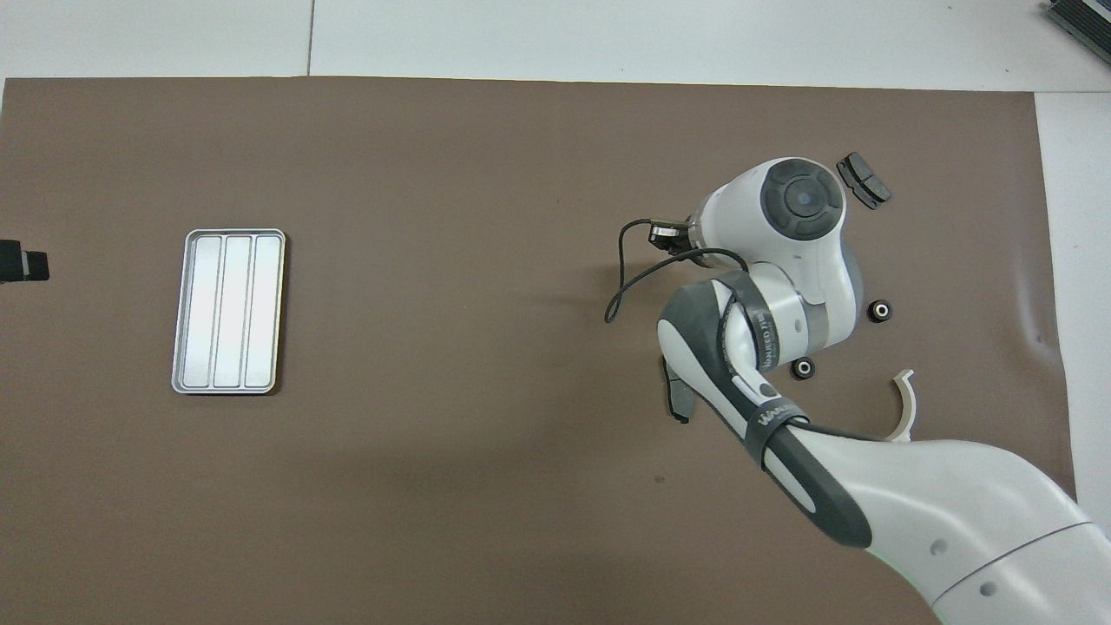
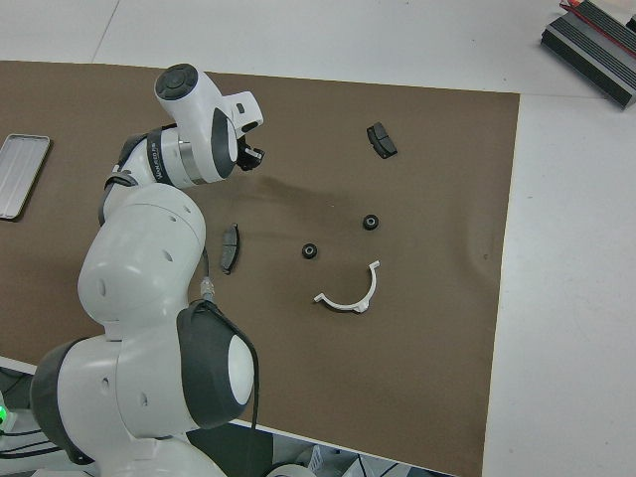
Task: Pick bearing gear from pile to tray
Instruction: 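Carry the gear with the right gripper toward the table center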
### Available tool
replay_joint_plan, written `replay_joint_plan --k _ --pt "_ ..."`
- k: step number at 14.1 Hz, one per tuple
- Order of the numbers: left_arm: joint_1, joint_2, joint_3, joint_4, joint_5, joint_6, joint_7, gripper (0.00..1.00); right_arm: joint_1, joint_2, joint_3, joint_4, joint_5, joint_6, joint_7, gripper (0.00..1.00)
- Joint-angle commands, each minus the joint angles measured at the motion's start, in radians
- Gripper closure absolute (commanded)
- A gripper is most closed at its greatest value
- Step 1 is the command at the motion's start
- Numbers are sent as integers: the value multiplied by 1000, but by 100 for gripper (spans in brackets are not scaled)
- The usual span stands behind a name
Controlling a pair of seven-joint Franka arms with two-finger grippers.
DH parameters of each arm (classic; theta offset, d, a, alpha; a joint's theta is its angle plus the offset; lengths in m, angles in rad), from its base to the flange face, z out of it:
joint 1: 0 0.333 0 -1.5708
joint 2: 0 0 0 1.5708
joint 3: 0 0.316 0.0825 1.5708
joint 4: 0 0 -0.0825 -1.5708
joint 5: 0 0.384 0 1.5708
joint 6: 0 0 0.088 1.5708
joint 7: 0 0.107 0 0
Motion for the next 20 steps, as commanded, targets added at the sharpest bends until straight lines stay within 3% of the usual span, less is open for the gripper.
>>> replay_joint_plan --k 1,6,14,16,18,20 --pt "-15 -58 1 -22 10 -29 0 0 89 -9 -3 4 -16 18 176 100" --pt "0 -84 13 -11 11 -99 0 0 249 43 -5 81 -37 15 415 100" --pt "-1 -93 10 -20 14 -148 -9 0 341 196 -3 307 -106 -89 555 100" --pt "-10 -64 -2 -8 16 -145 -9 0 363 196 -3 307 -102 -86 560 100" --pt "5 44 14 21 10 -151 0 0 372 192 -2 296 -105 -75 572 95" --pt "2 51 9 52 10 -136 3 0 384 190 -2 285 -105 -80 572 90"
